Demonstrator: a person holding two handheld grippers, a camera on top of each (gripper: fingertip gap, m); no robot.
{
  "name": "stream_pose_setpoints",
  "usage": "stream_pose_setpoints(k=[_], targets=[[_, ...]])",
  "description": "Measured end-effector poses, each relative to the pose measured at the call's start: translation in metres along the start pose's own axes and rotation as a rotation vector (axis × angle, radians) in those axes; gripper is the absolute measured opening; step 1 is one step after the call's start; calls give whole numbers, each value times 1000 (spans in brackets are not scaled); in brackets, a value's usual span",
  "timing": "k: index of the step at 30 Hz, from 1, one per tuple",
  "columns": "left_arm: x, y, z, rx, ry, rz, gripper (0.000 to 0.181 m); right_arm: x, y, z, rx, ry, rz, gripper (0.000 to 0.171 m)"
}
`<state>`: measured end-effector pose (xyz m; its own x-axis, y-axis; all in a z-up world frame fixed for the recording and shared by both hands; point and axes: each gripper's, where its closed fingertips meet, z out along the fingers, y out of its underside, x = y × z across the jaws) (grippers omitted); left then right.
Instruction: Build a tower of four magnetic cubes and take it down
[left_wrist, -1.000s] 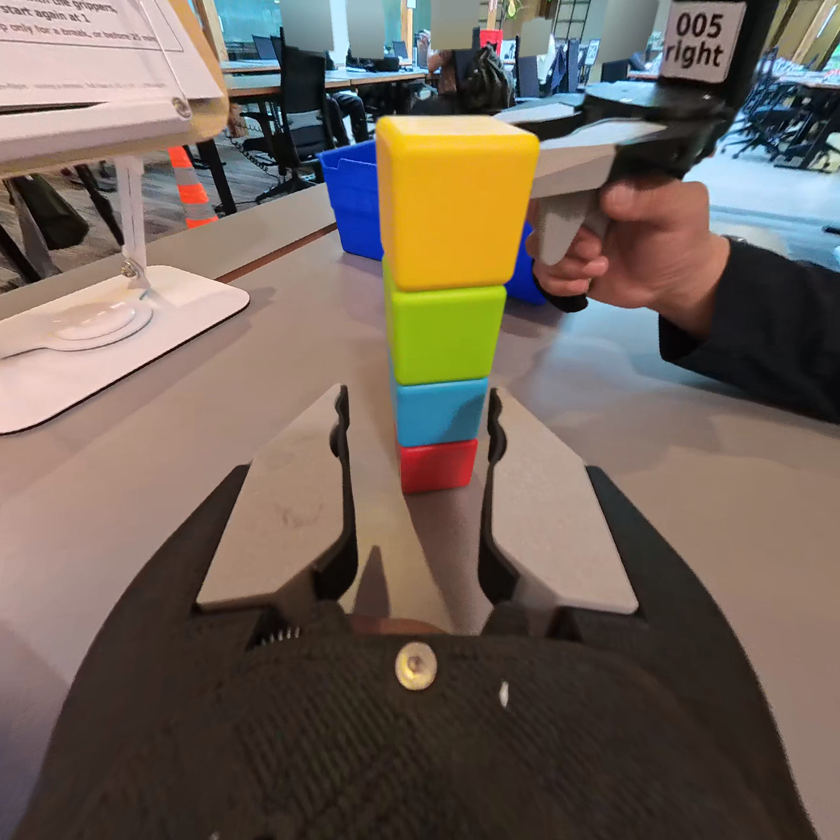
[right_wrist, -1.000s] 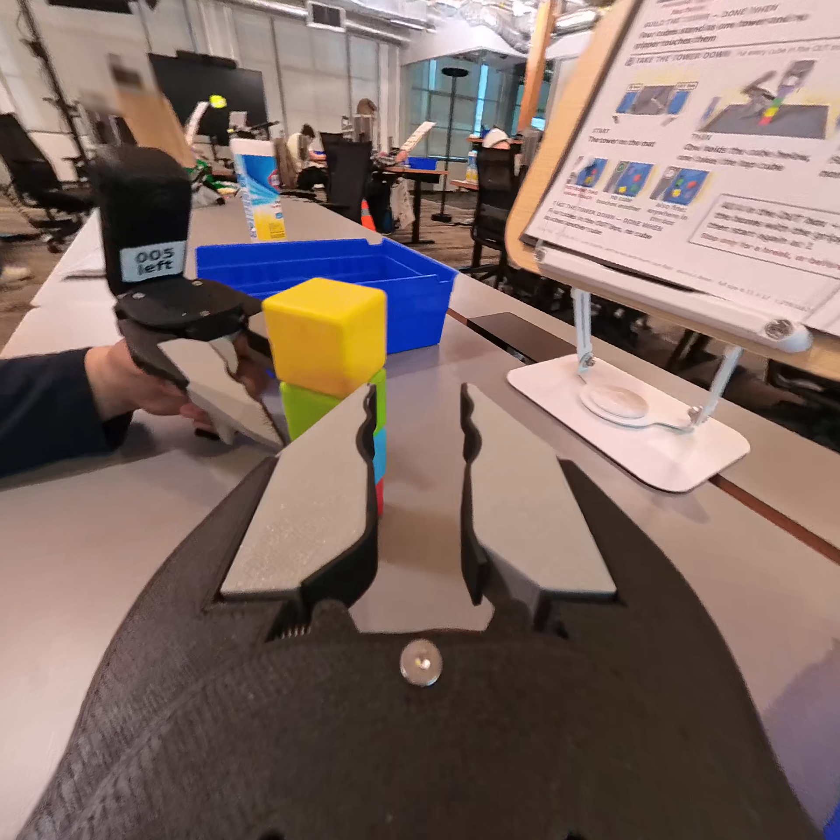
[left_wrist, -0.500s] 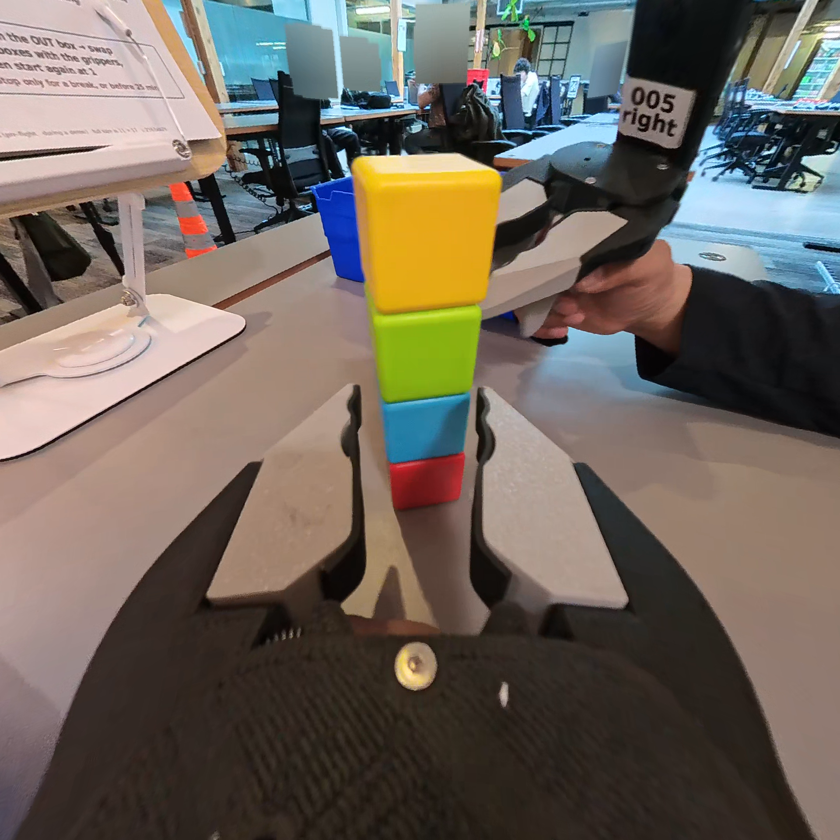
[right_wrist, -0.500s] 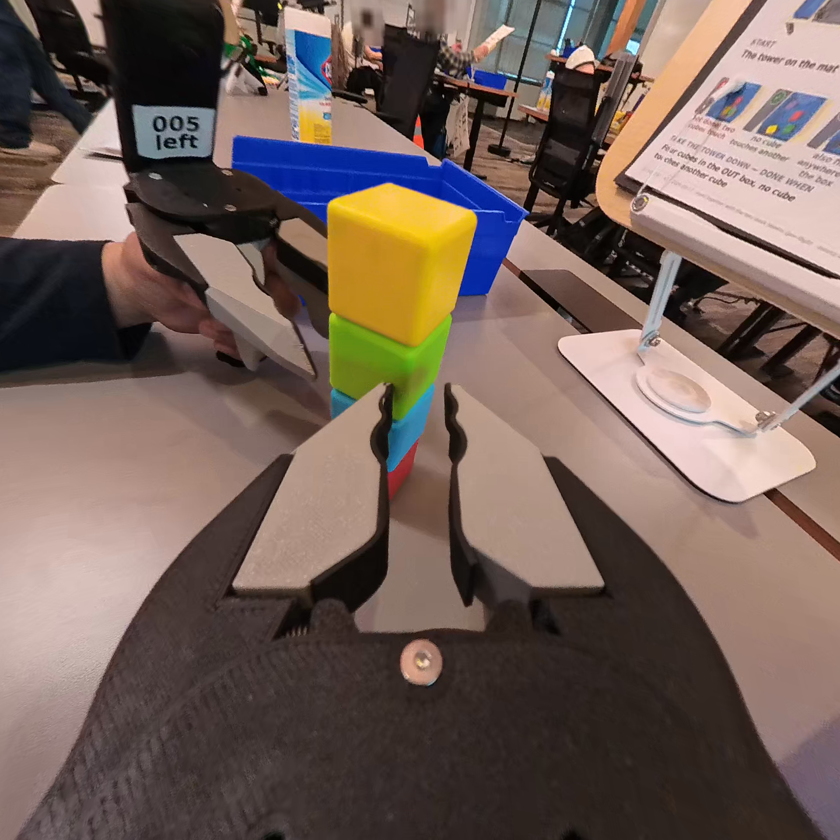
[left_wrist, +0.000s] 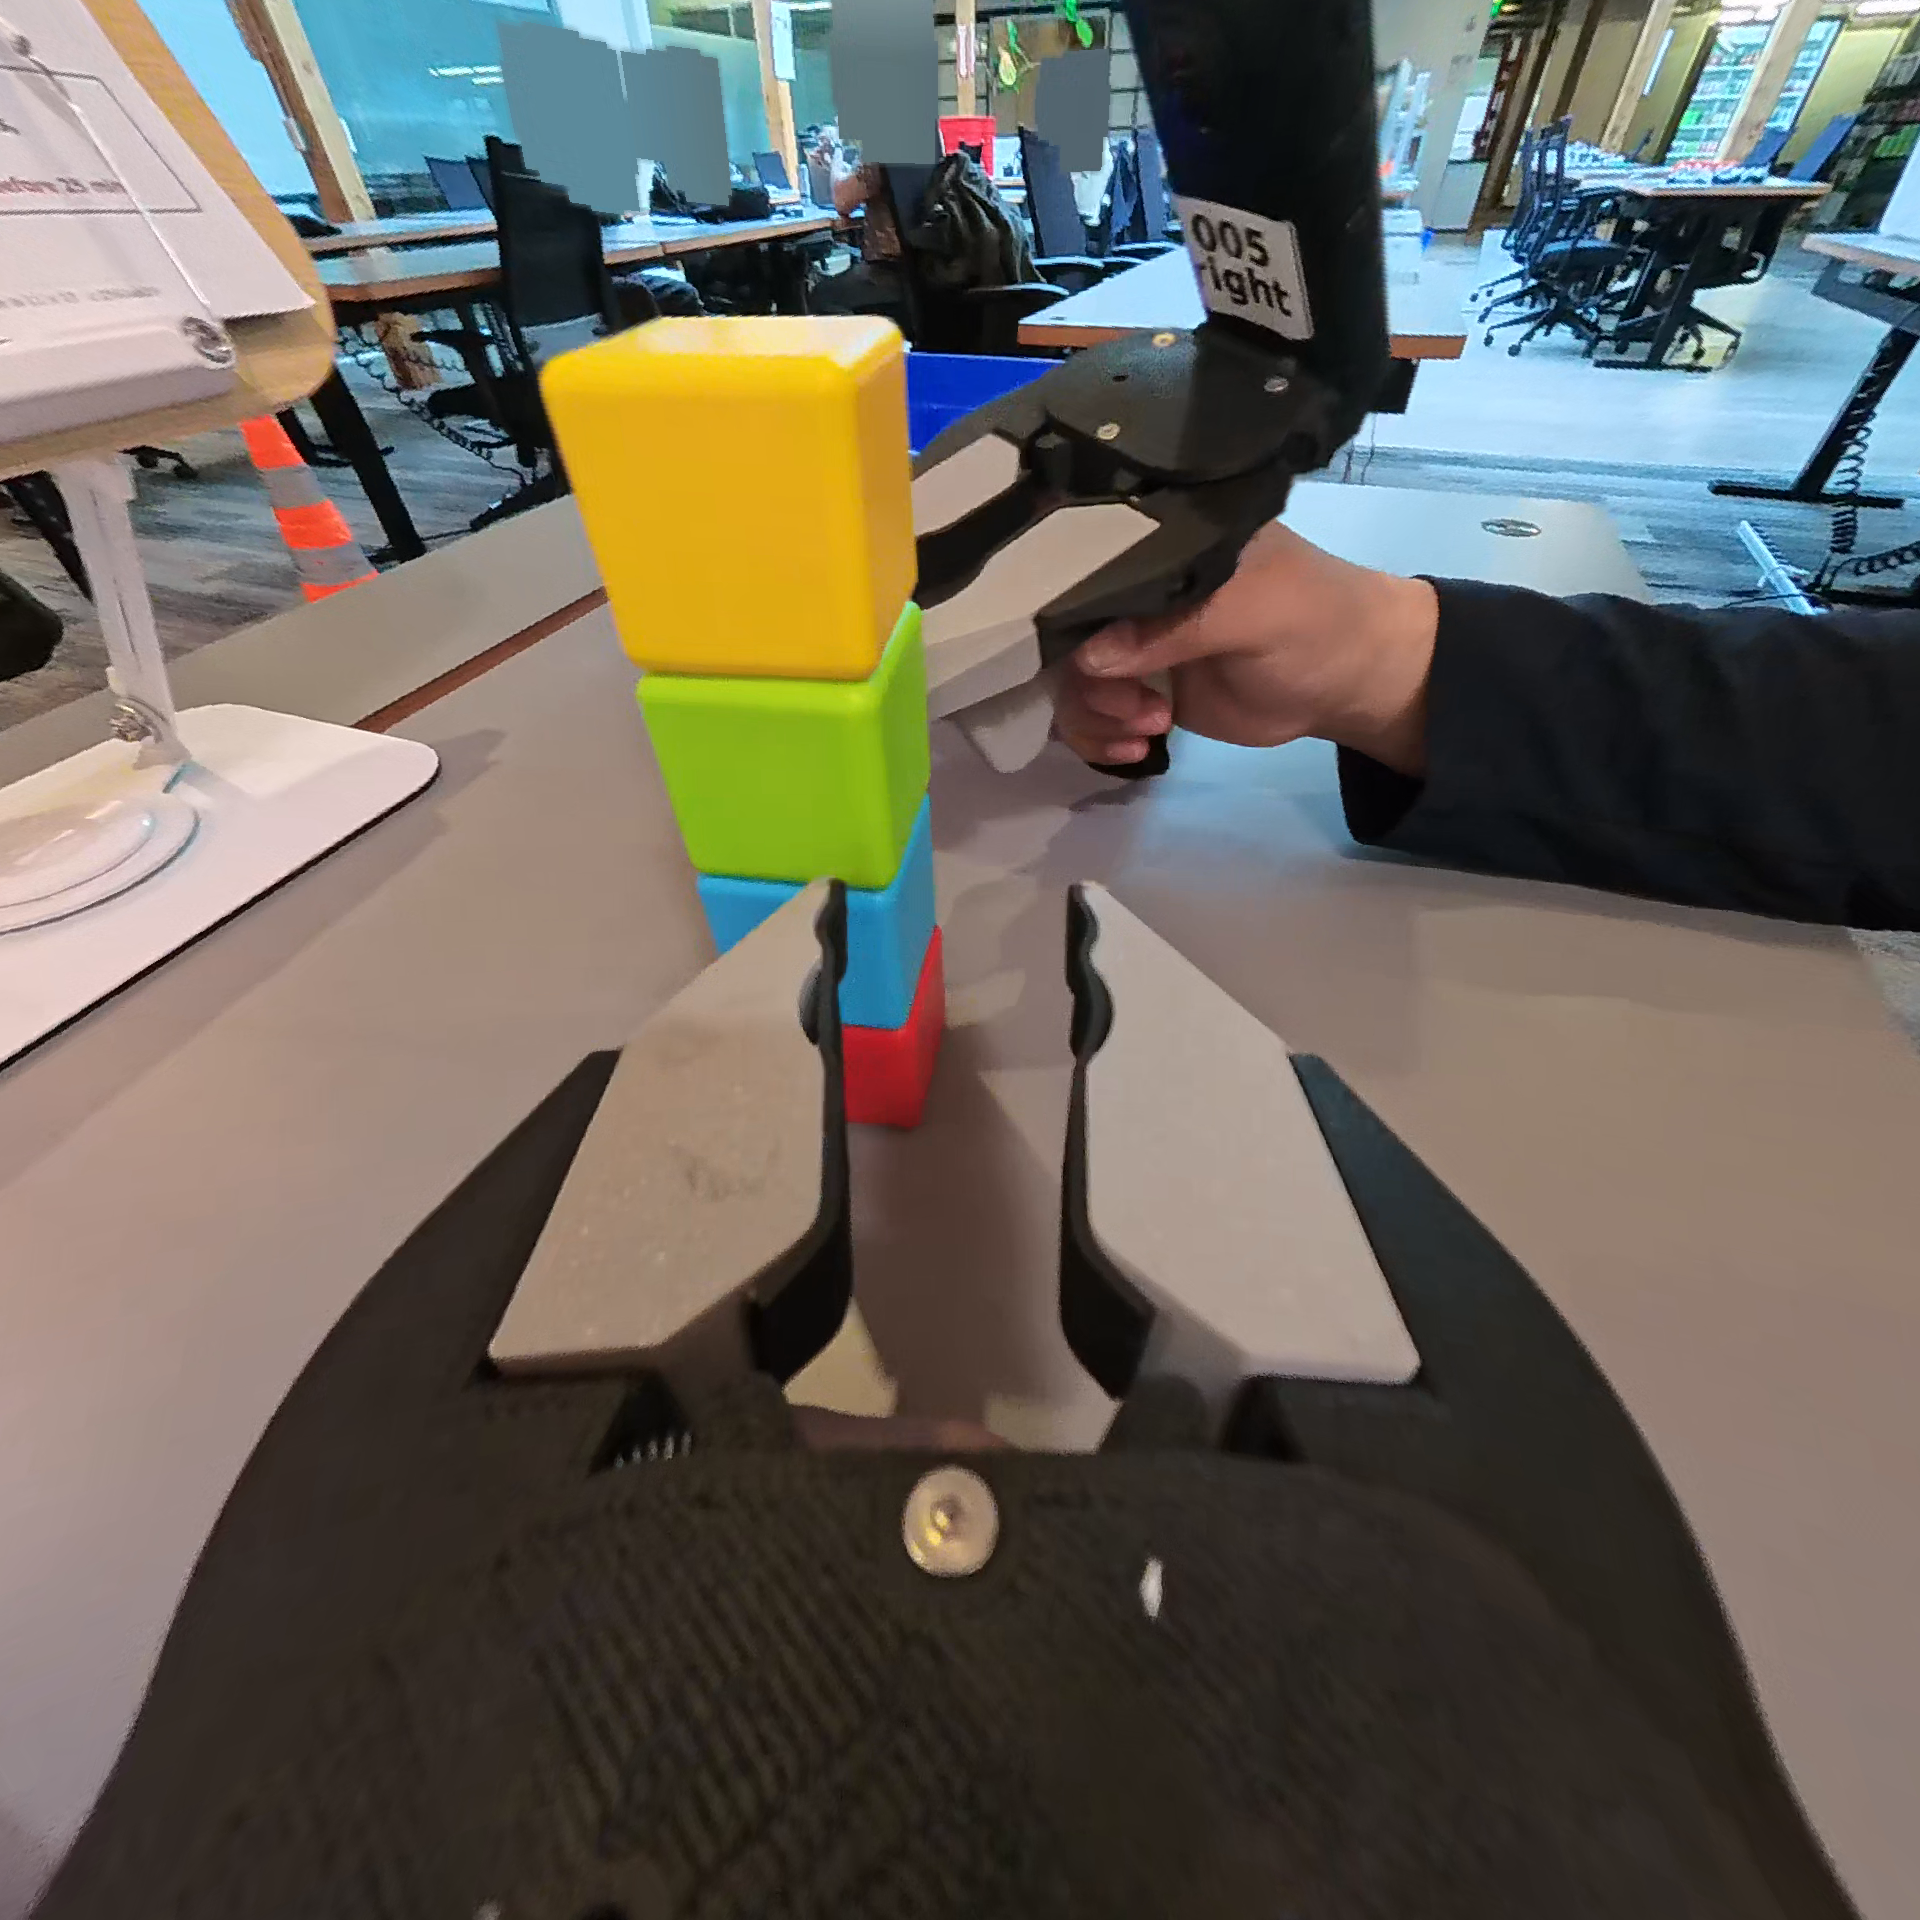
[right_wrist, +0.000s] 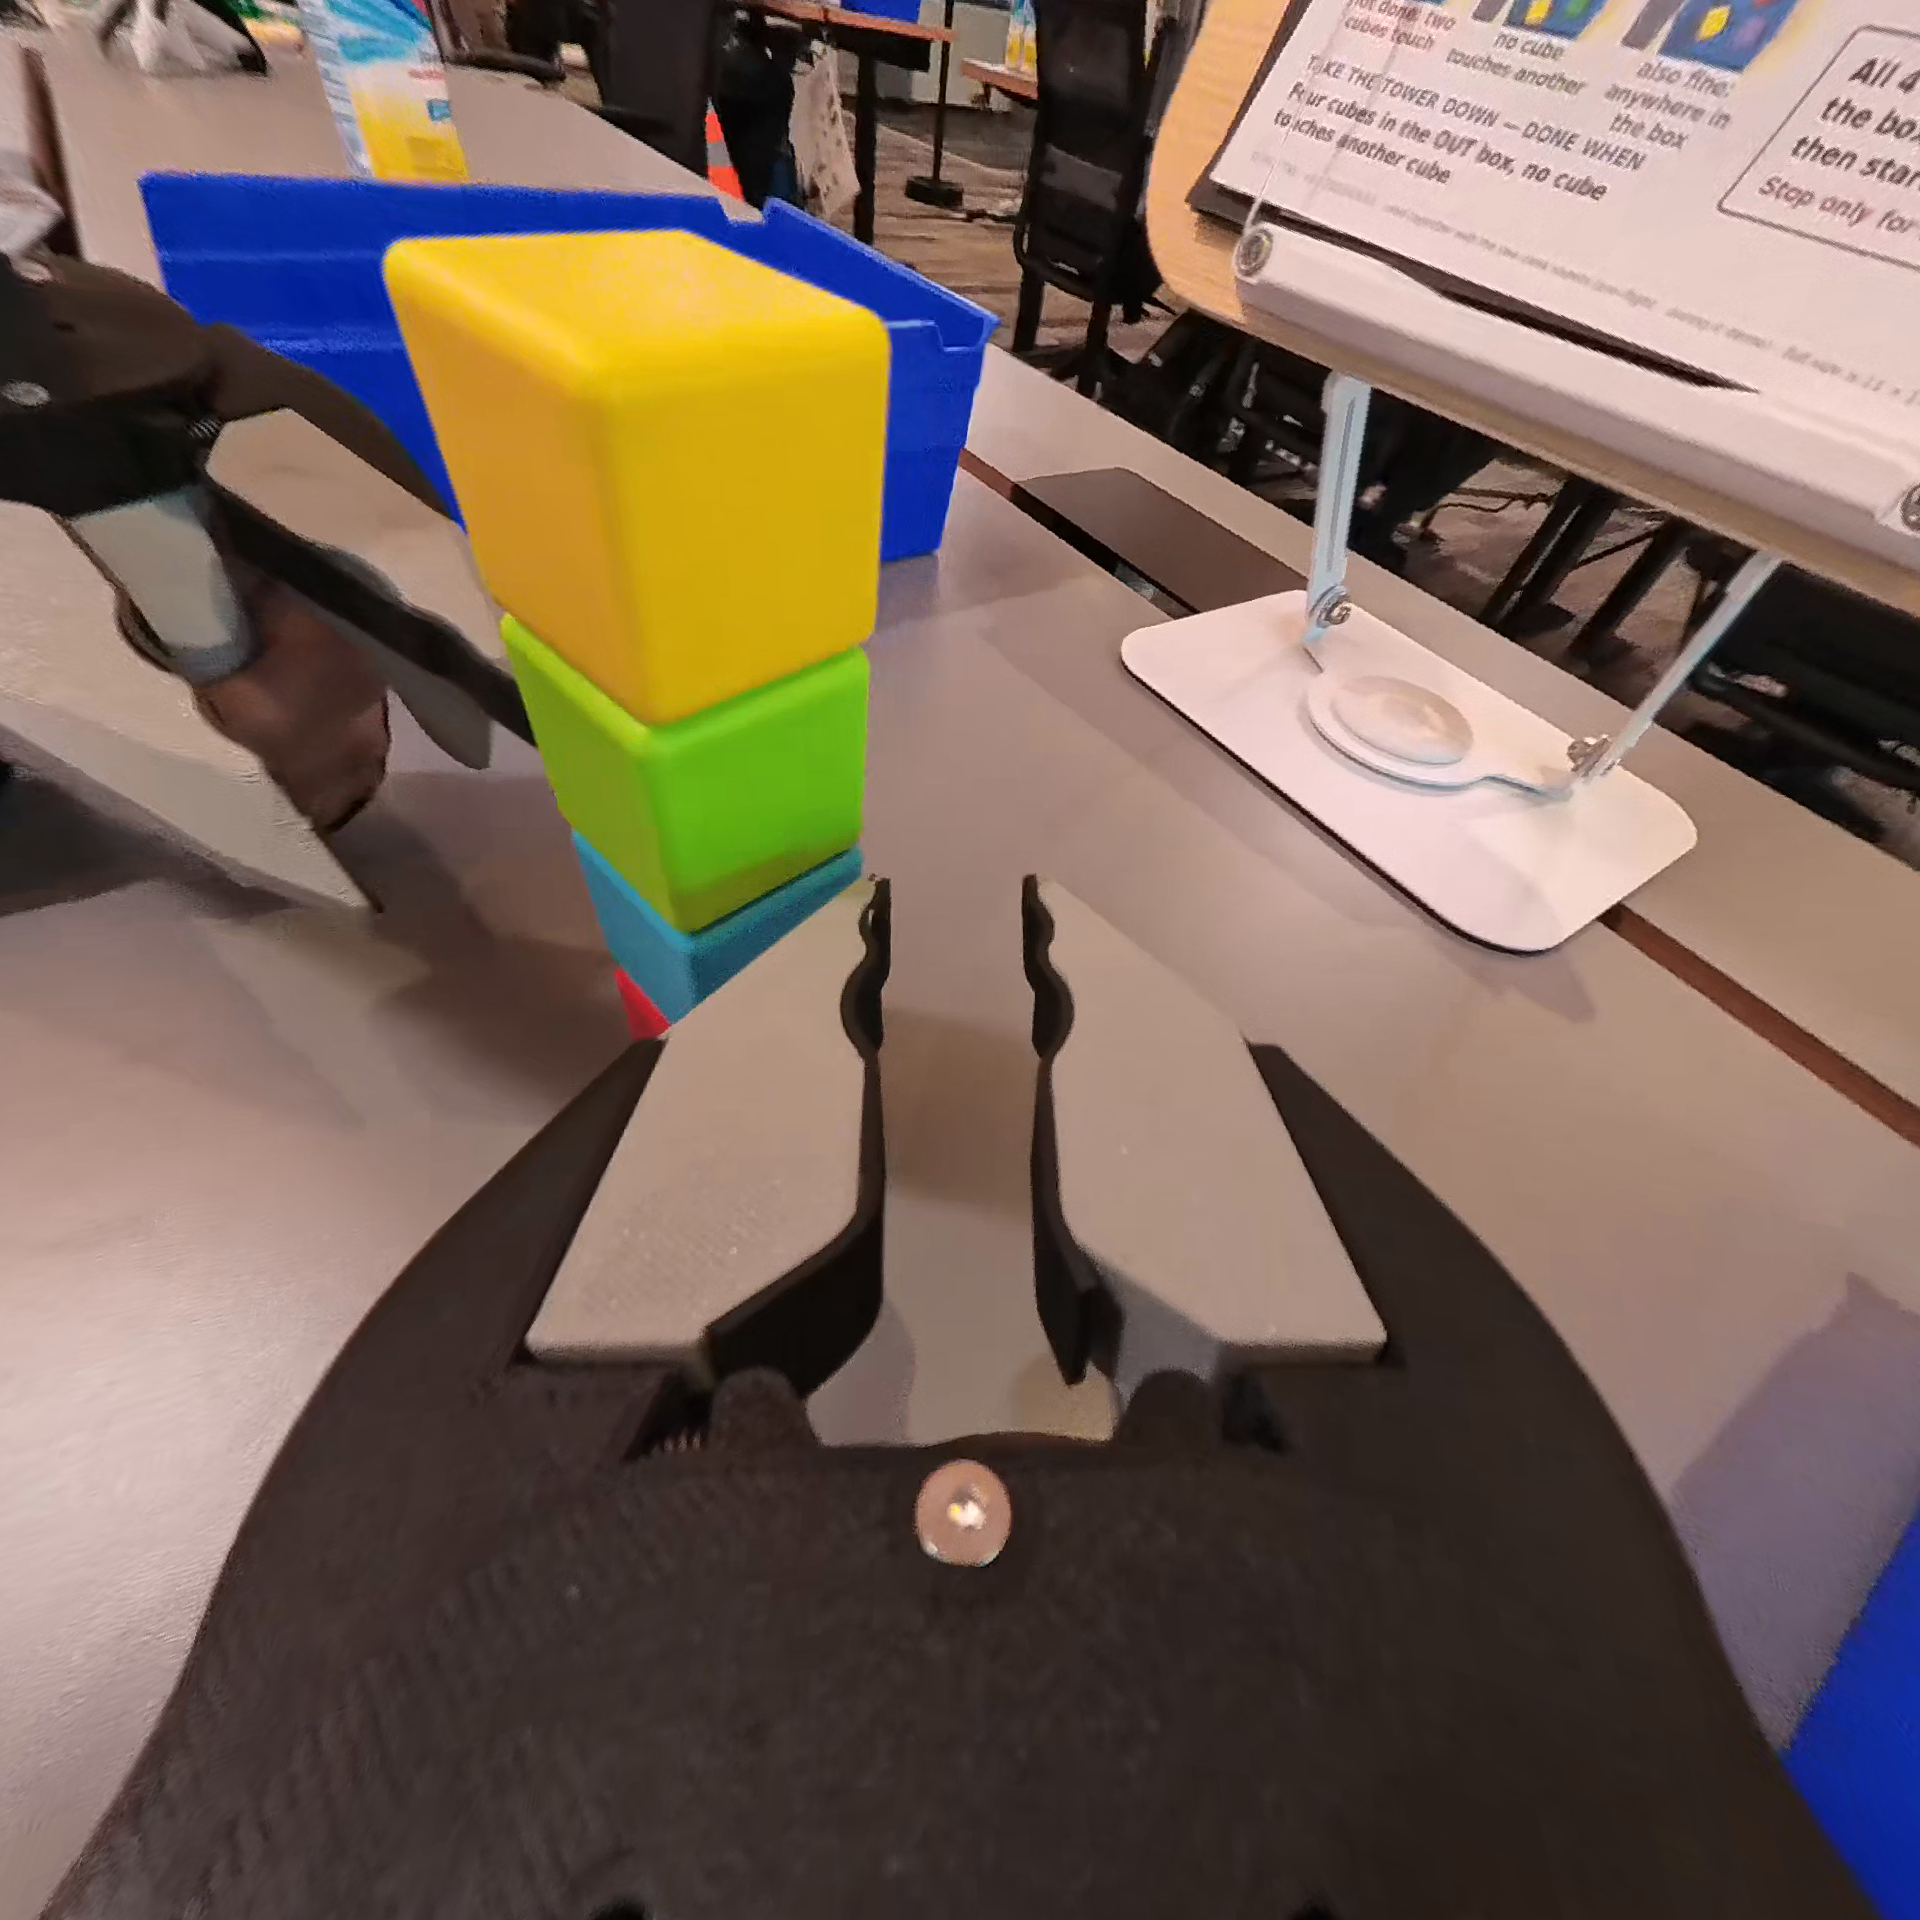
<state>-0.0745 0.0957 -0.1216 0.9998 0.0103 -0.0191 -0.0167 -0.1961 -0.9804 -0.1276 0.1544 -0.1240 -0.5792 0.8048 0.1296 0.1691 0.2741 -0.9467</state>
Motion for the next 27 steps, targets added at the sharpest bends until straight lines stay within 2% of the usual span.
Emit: stream_pose_setpoints(k=[4, 5, 6, 8, 10, 14, 25, 27], targets=[[-27, 6, -4, -35, -135, -41, 47, 8, -7, -7, 51, -7, 75, 22], [-35, 10, -4, -61, -175, -49, 55, 10, -9, -9, 65, -1, 86, 22], [-38, 15, -3, -81, -178, -58, 64, 11, -12, -11, 80, 2, 95, 22], [-31, 21, 3, -97, -102, -104, 69, 12, -16, -14, 102, 0, 107, 22], [-28, 12, 6, -60, -43, -144, 85, 10, -19, -14, 115, -12, 113, 22], [-35, -6, 7, -22, -49, -106, 84, 5, -22, -14, 121, -27, 94, 22], [-30, 2, 42, -99, 8, -51, 83, -2, -28, -15, 125, -57, 85, 22], [-25, 4, 46, -107, 11, -38, 78, 3, -28, -16, 124, -40, 92, 22]])
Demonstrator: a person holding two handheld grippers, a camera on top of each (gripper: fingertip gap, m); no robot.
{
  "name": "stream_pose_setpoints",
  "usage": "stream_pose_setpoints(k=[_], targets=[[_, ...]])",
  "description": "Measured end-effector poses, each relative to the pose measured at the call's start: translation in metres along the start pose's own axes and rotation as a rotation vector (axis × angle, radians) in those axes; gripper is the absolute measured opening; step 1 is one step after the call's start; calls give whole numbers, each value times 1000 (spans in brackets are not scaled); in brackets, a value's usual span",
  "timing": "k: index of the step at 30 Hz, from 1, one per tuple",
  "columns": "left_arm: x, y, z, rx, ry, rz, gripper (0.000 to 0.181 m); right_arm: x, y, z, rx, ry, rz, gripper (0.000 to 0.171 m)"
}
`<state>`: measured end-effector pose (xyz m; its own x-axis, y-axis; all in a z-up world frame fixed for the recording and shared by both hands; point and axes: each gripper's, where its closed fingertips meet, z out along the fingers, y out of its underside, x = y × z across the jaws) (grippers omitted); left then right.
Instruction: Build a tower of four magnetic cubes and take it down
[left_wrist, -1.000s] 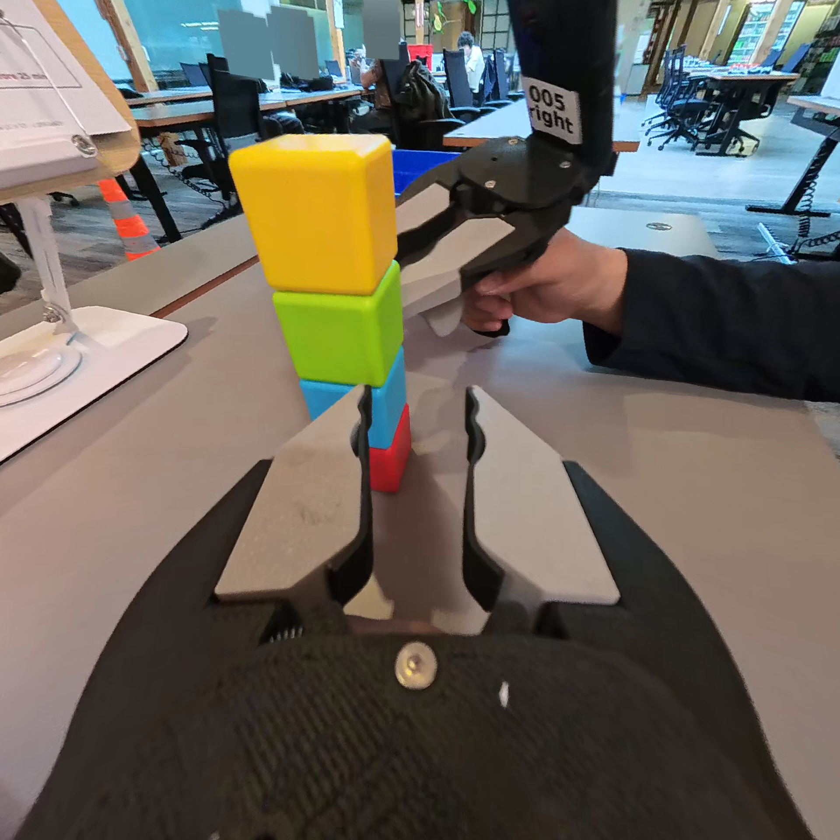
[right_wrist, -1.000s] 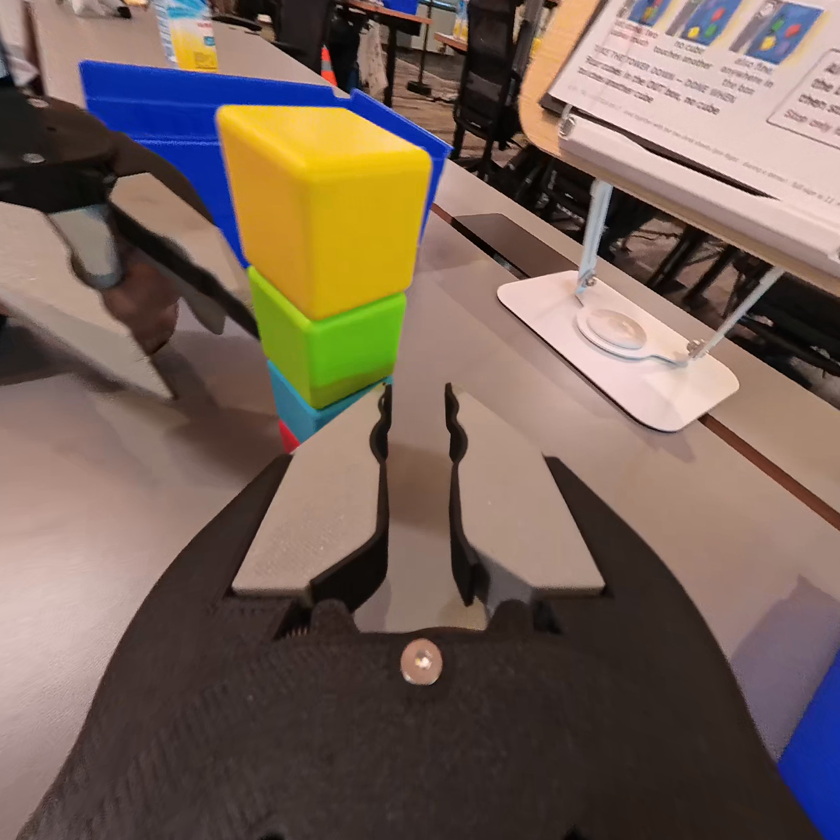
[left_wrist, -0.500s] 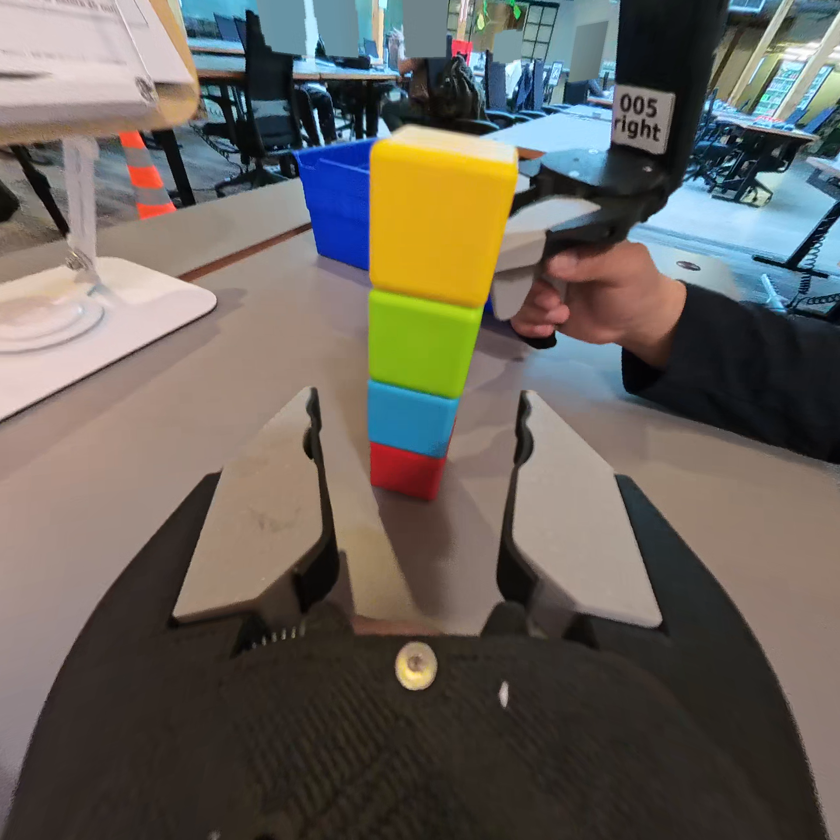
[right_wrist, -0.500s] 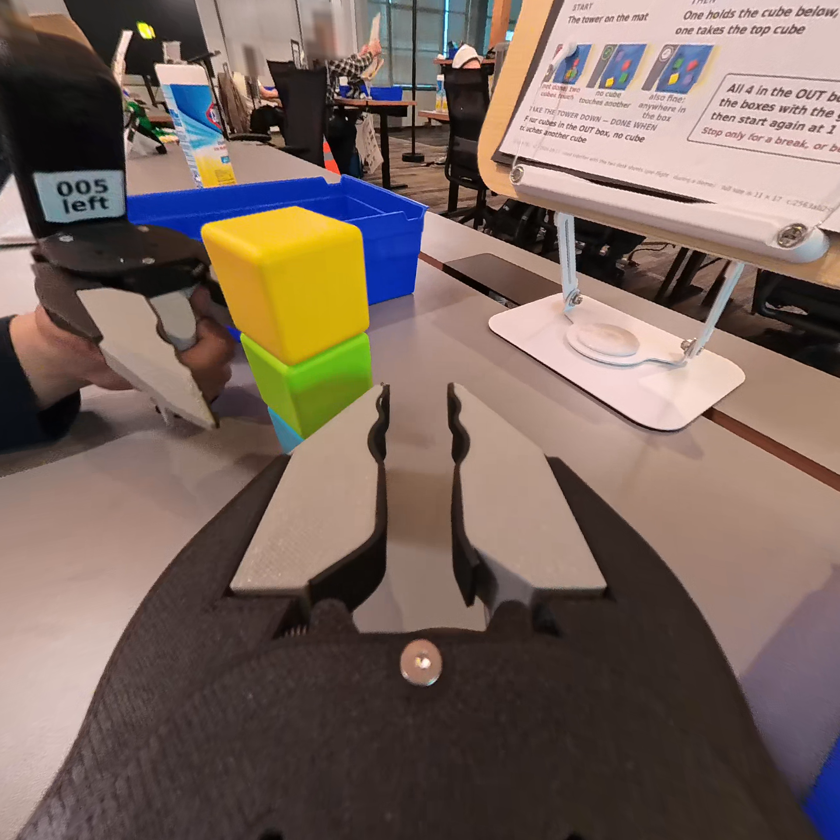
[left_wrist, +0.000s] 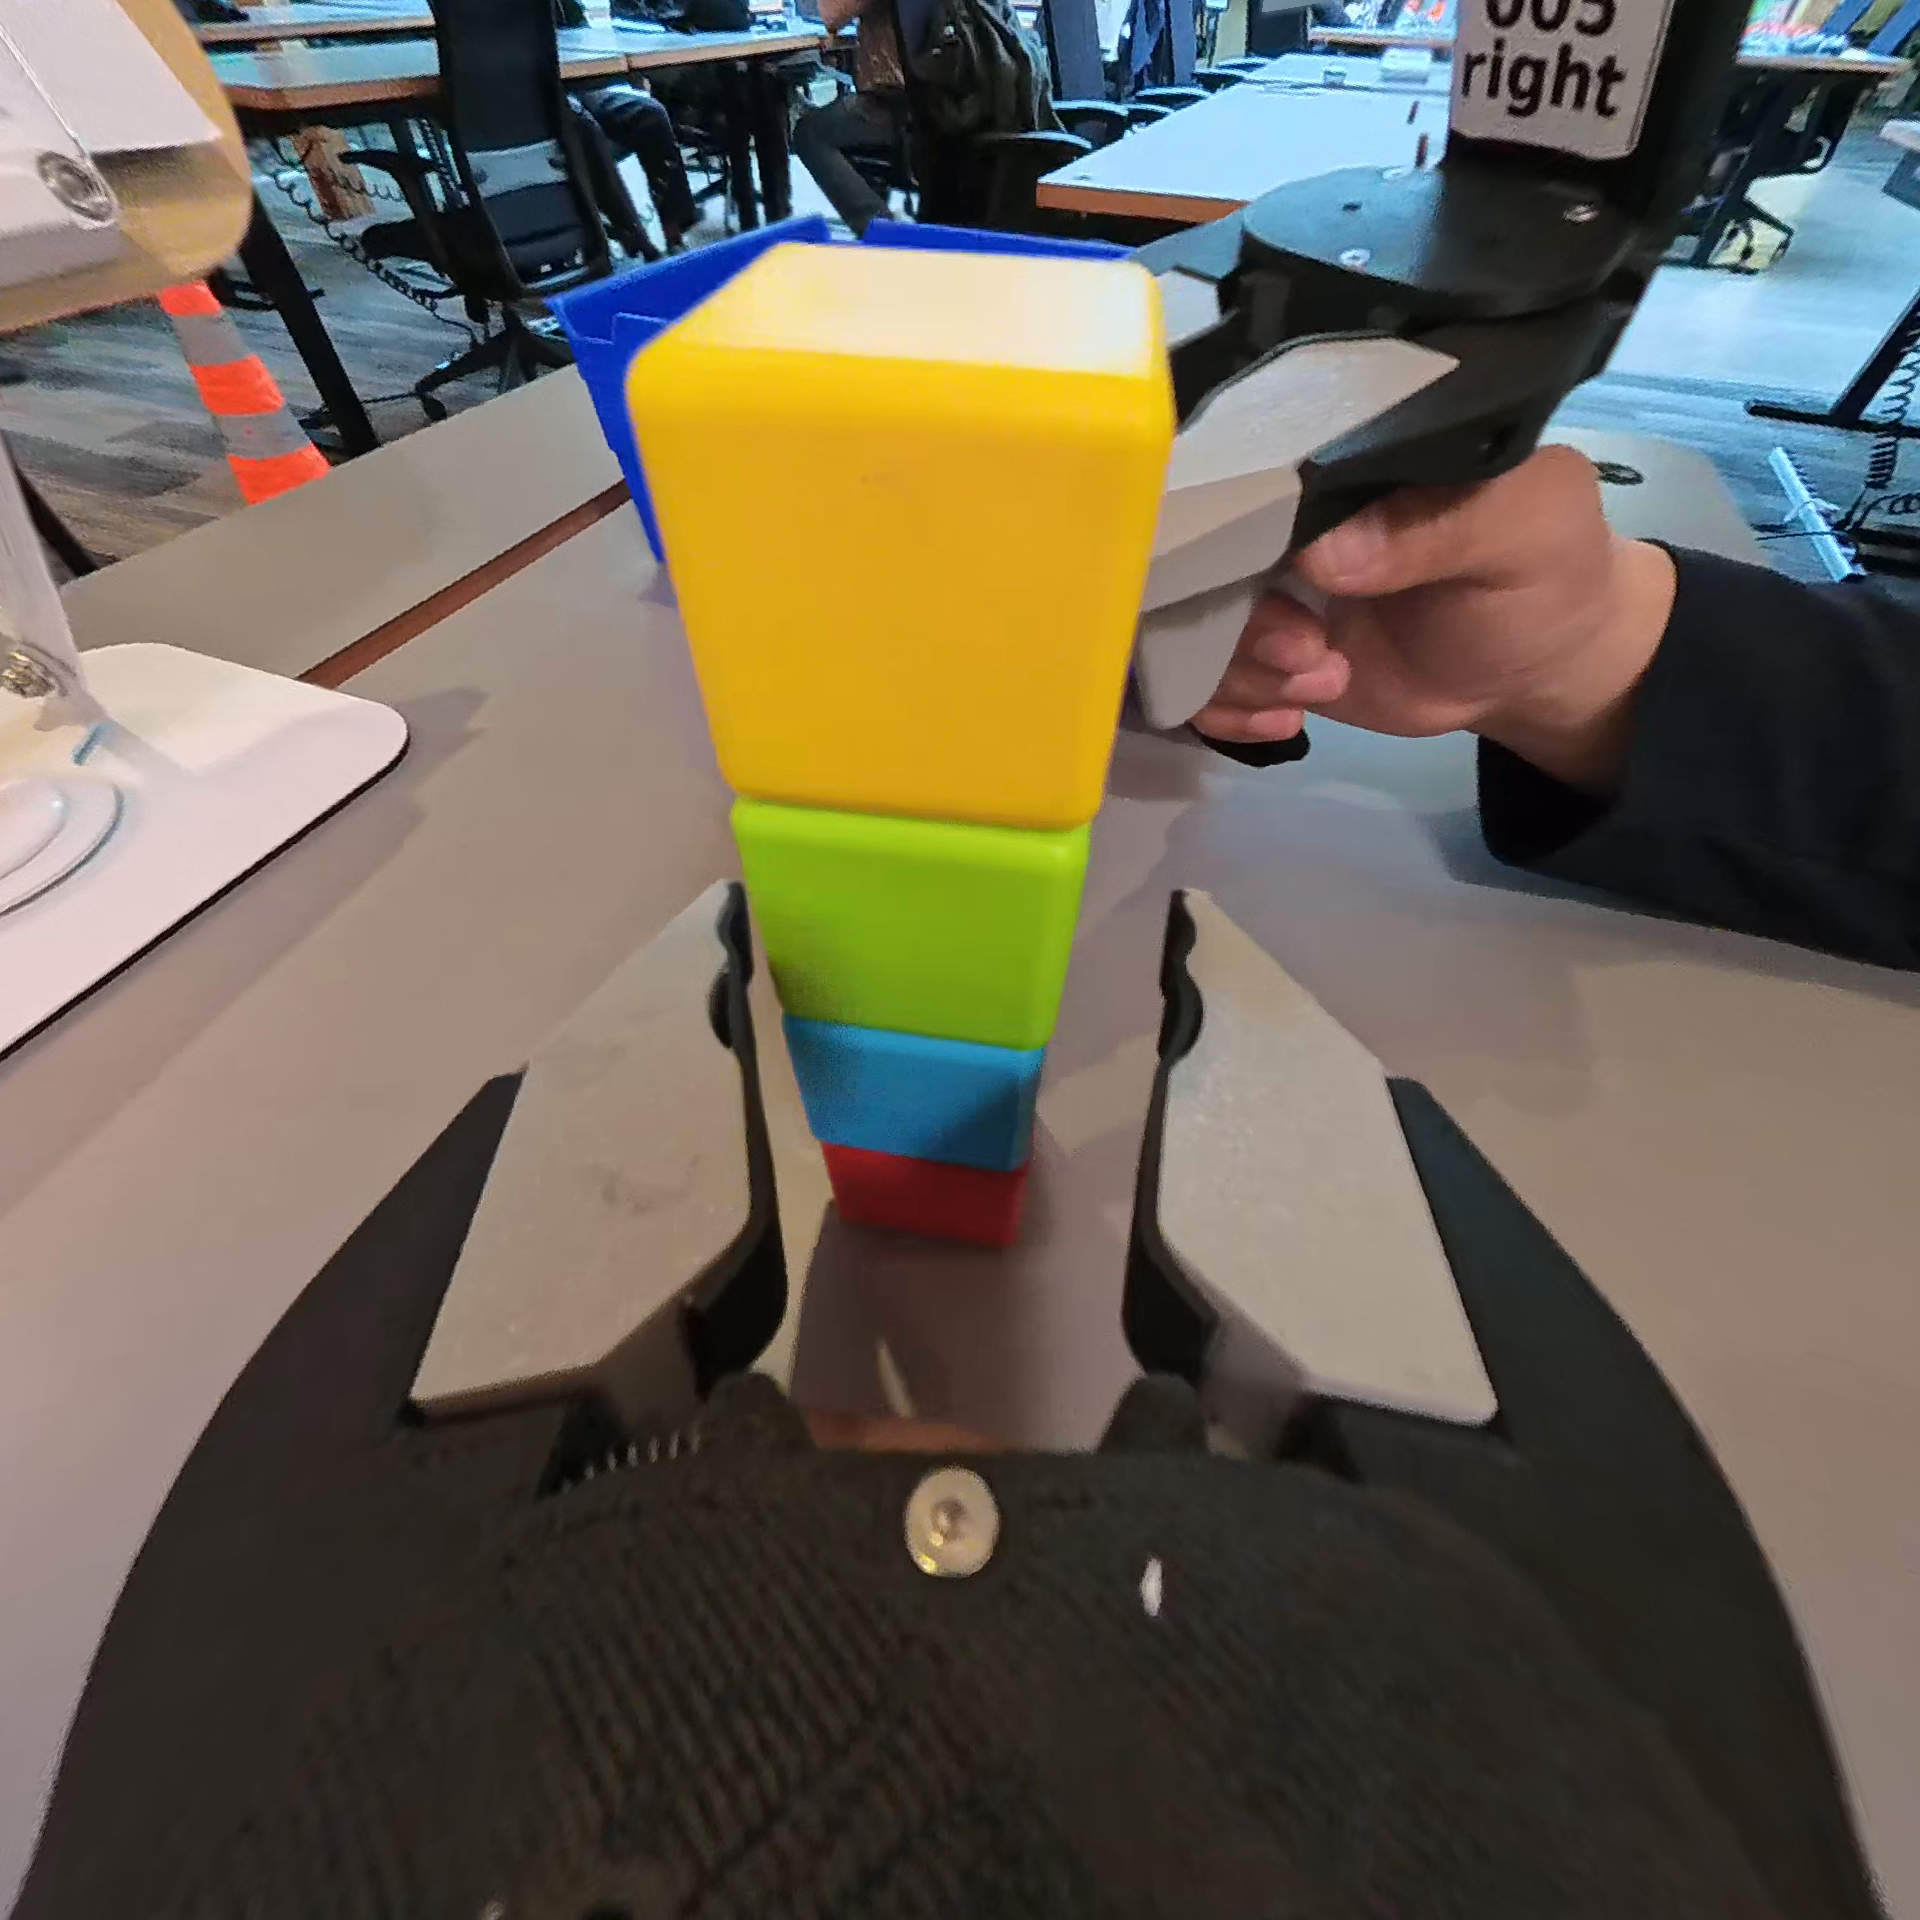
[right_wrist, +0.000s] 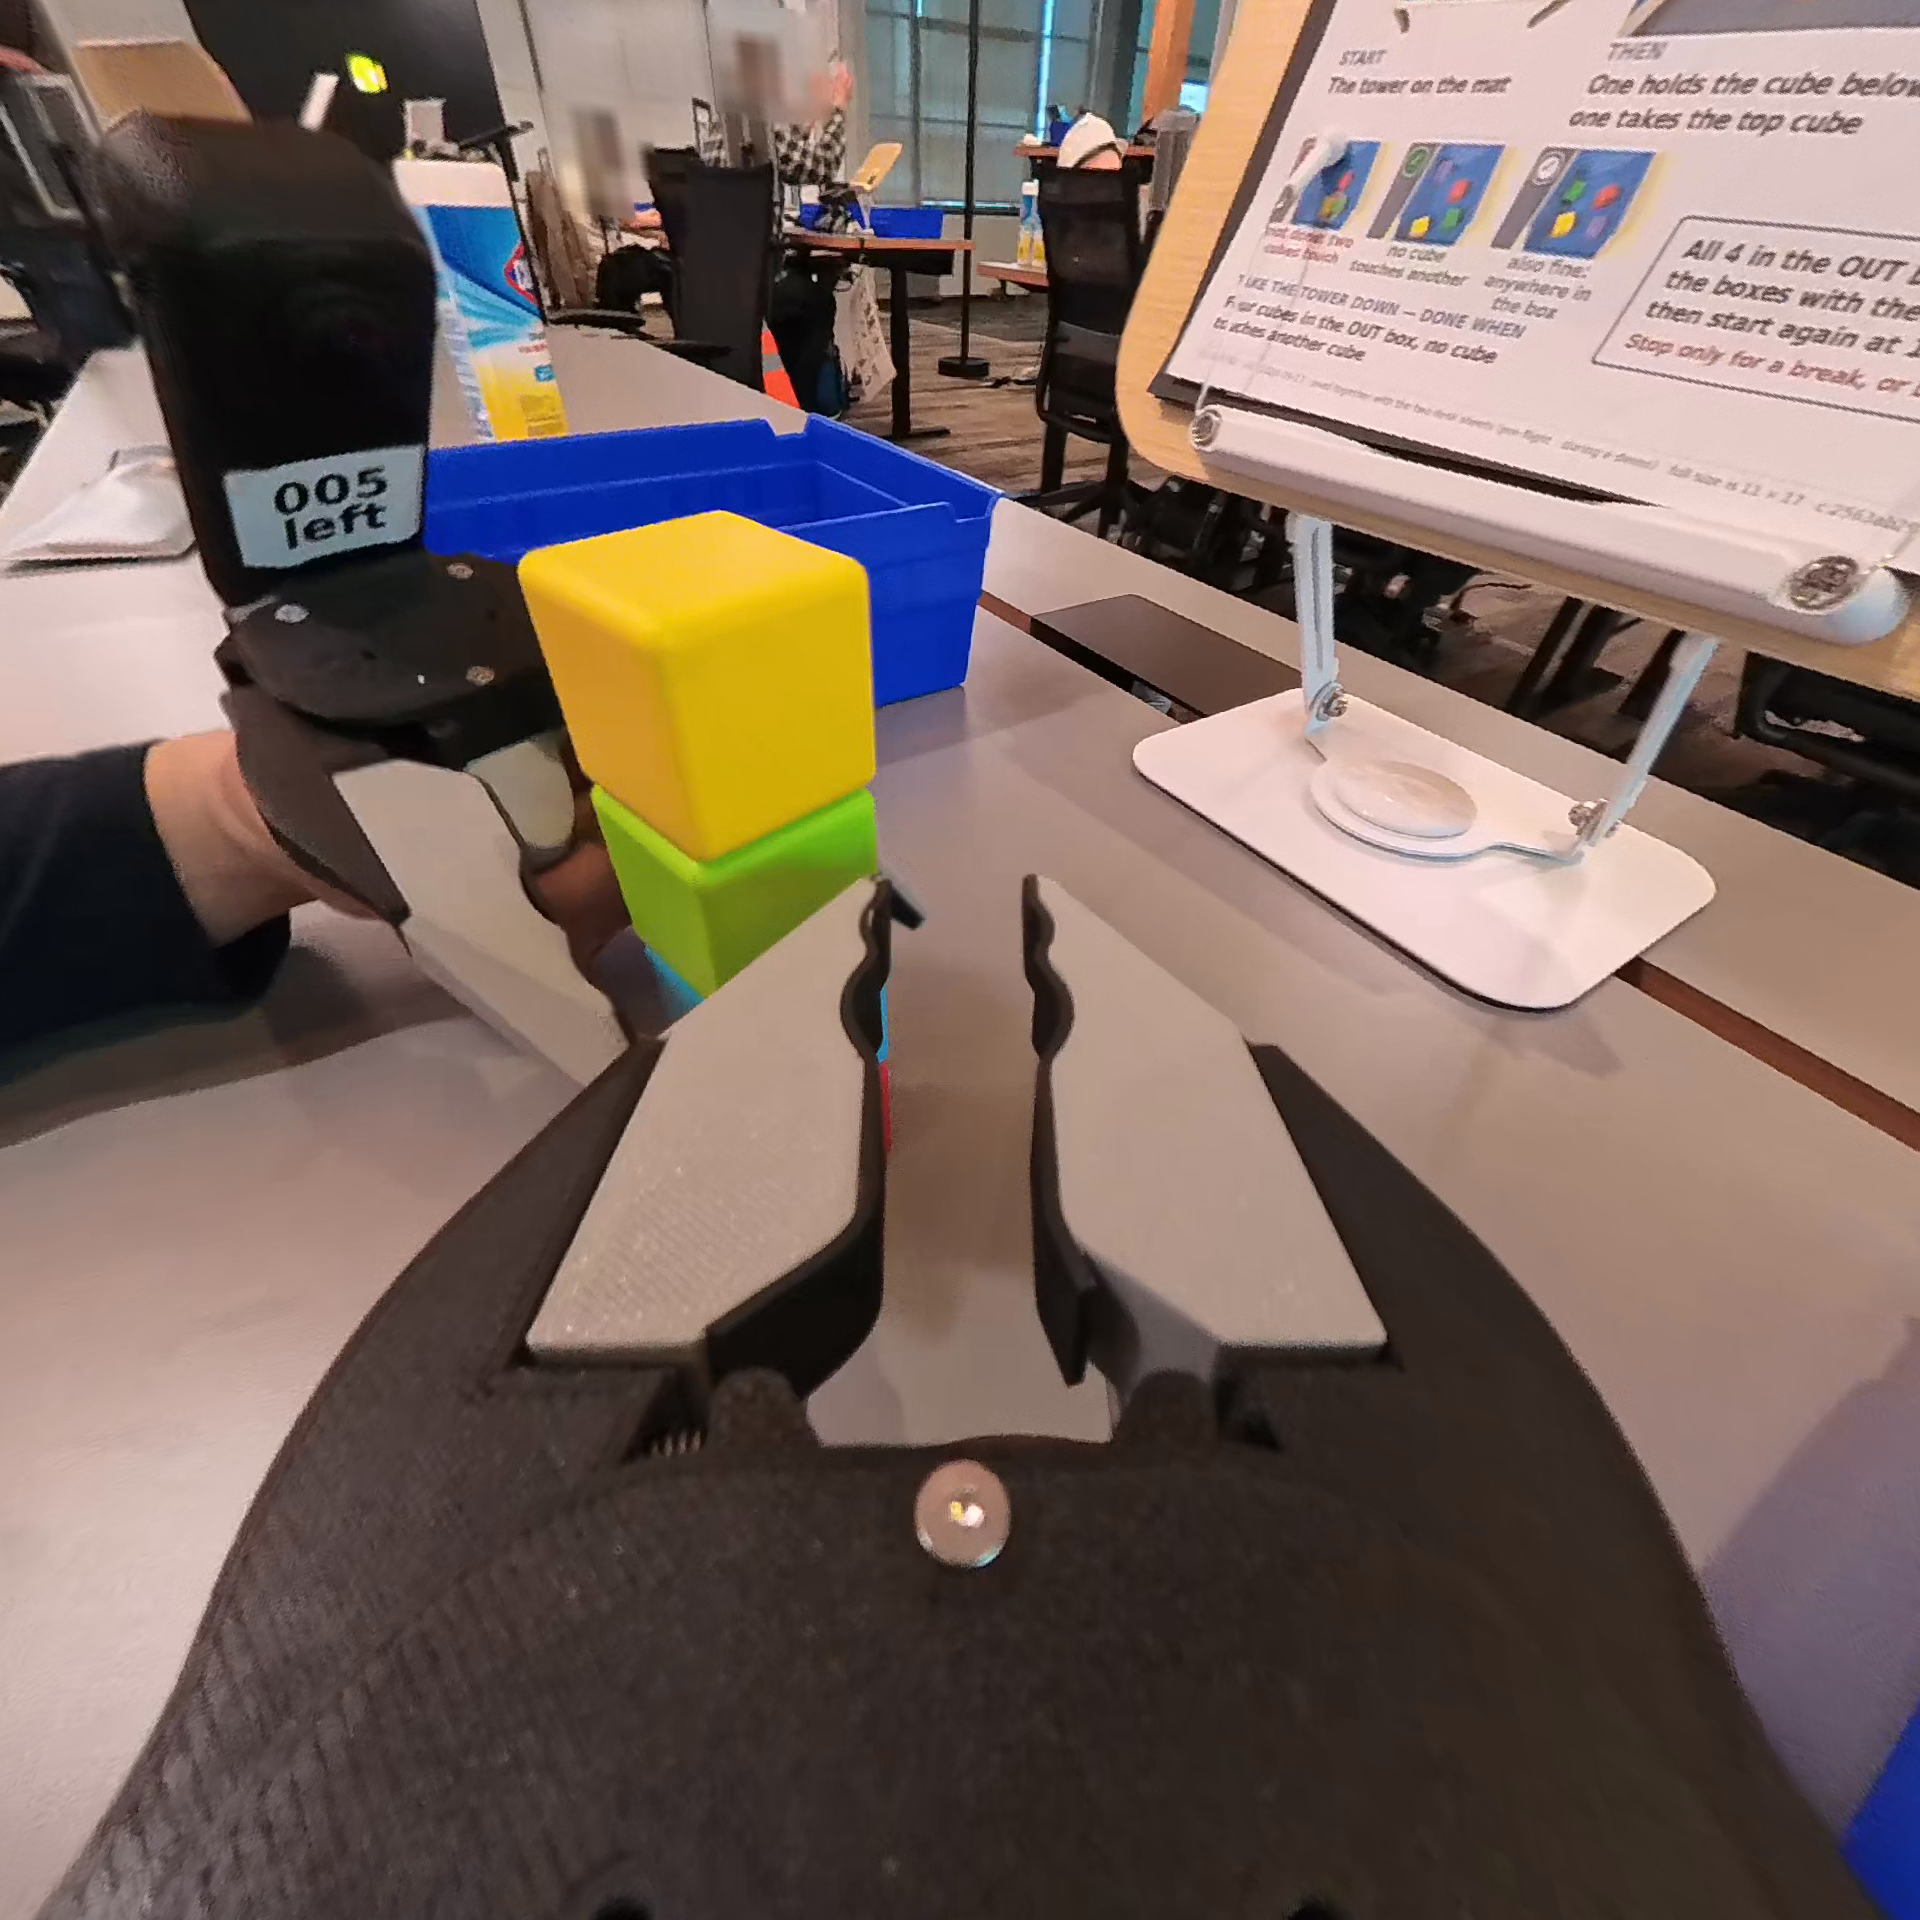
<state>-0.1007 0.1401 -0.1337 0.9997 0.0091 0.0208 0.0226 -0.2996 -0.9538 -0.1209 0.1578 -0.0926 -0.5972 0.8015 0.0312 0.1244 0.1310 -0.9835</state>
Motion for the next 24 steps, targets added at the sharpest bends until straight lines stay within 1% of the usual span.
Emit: stream_pose_setpoints(k=[2, 3, 11, 14, 15, 17, 21, 22, 24], targets=[[-2, 2, 3, 0, -30, 0, 65, 4, -2, -2, 13, 6, 25, 22], [-5, 2, 3, 6, -54, 4, 53, 5, -4, -3, 22, 7, 37, 22], [-3, 3, -1, 16, -107, 4, 51, 4, -16, -9, 85, -8, 74, 22], [-13, 3, -5, 8, -200, 16, 51, -4, -27, -12, 135, -52, 95, 22], [-18, 3, -5, 6, -239, 10, 51, -8, -30, -12, 150, -67, 100, 24], [-26, 3, -6, 6, -305, -18, 51, -14, -35, -10, 159, -73, 97, 36], [-34, 2, -5, -5, -396, -43, 51, -24, -41, 0, 158, -17, 46, 59], [-34, 2, -4, -9, -403, -43, 51, -30, -41, 4, 148, -14, 30, 63], [-32, 1, -2, -18, -408, -39, 51, -38, -39, 11, 114, 13, -14, 65]])
